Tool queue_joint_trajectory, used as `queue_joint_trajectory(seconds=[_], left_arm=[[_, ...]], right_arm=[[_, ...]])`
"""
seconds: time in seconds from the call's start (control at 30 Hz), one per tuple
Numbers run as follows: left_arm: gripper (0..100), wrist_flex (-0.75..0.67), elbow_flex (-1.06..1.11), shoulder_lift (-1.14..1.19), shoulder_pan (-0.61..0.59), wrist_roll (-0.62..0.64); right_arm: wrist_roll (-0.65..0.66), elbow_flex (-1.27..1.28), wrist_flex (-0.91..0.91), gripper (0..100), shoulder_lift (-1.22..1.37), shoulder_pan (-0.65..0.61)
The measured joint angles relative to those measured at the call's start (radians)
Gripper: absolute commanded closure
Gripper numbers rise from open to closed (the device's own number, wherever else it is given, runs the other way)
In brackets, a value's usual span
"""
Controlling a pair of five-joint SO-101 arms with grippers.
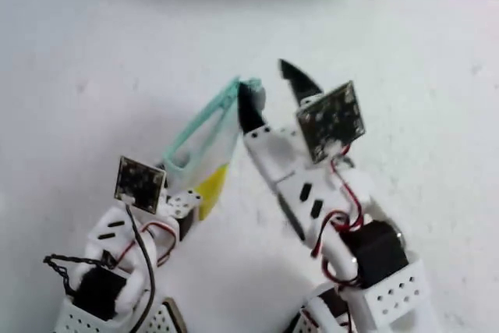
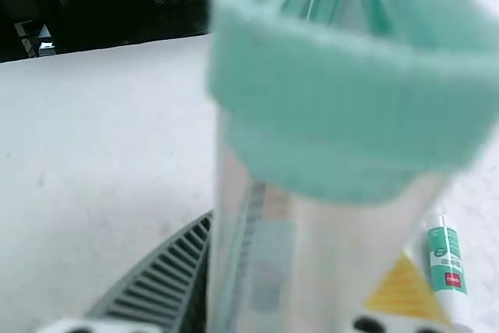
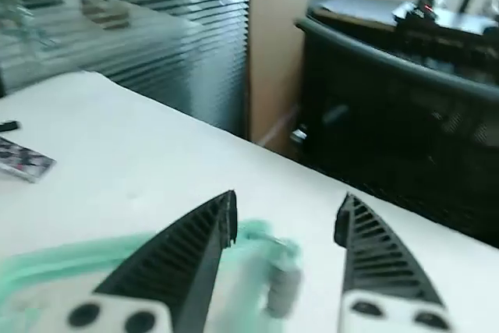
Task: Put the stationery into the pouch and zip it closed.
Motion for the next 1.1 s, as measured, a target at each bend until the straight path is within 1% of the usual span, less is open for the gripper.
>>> queue_joint_trajectory(seconds=[0.1,0.2,0.33,0.4,0.6,0.77,0.9,1.1], left_arm=[[85,0.0,0.0,0.0,-0.002,0.0],[85,0.0,0.0,0.0,-0.002,0.0],[85,0.0,0.0,0.0,-0.002,0.0],[85,0.0,0.0,0.0,-0.002,0.0],[85,0.0,0.0,0.0,-0.002,-0.002],[85,0.0,0.0,0.0,-0.002,-0.048],[85,0.0,0.0,0.0,-0.002,-0.051],[85,0.0,0.0,0.0,-0.002,-0.051]], right_arm=[[0.0,0.0,0.049,80.8,0.021,0.115],[-0.006,0.035,0.078,80.5,0.071,0.242],[-0.101,0.104,0.107,80.4,0.201,0.413],[-0.126,0.138,0.118,80.4,0.293,0.465],[-0.141,0.176,0.166,80.7,0.595,0.48],[-0.141,0.176,0.175,80.7,0.793,0.456],[-0.17,0.176,0.169,80.6,0.865,0.436],[-0.235,0.181,0.127,80.5,0.884,0.427]])
